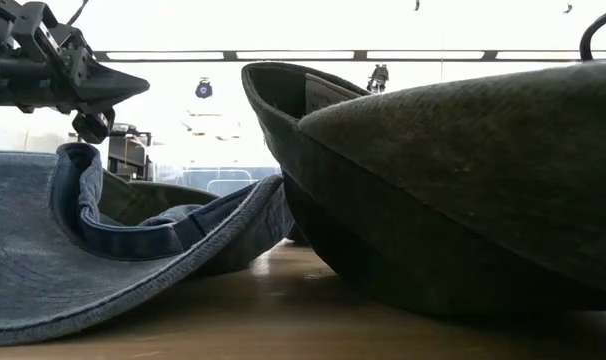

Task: Pick & Place hat
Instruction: Put the middle blue cap into the right transparent bin

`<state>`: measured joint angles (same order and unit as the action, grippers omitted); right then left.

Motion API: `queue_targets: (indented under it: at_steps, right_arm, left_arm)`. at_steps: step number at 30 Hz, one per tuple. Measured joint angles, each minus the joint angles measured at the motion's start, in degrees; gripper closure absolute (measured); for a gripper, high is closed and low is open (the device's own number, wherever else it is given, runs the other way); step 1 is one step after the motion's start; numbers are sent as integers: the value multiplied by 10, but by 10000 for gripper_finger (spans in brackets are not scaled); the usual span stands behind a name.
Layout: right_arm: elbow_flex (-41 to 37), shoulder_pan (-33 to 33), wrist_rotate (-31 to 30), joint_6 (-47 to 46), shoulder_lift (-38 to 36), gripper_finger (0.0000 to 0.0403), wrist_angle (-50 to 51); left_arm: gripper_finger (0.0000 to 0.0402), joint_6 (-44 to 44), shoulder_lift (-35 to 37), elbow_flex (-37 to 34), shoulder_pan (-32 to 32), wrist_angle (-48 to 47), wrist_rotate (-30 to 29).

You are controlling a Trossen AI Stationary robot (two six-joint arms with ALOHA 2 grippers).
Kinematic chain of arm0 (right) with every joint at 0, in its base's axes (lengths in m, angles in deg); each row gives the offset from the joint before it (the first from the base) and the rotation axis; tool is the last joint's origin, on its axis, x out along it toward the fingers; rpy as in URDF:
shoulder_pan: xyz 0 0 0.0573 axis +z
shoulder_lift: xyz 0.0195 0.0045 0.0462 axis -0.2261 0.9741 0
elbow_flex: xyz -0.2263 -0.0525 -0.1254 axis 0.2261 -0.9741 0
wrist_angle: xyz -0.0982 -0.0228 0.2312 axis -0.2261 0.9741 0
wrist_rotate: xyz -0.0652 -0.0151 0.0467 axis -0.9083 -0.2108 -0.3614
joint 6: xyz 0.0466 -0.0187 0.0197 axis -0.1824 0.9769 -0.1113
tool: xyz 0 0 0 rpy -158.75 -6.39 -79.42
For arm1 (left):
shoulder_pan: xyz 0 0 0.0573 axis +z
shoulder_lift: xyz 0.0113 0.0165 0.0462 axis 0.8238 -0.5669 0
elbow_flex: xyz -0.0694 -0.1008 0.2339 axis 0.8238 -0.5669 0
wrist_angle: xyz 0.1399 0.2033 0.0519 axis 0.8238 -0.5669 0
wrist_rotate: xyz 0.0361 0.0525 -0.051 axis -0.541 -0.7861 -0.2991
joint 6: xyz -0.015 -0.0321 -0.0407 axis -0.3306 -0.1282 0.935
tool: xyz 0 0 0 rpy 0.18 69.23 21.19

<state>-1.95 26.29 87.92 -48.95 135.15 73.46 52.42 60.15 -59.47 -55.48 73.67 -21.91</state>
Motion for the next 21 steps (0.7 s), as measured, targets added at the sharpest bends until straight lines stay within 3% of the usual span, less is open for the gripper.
queue_targets:
  at_steps: [7,15,21]
  right_arm:
    - [21,0,-29,60,-6,285,27]
    - [96,0,-49,346,-7,279,125]
    - [109,-1,-44,442,-7,279,130]
  left_arm:
    - [401,0,0,0,0,0,0]
    - [401,0,0,0,0,0,0]
    - [401,15,0,0,0,0,0]
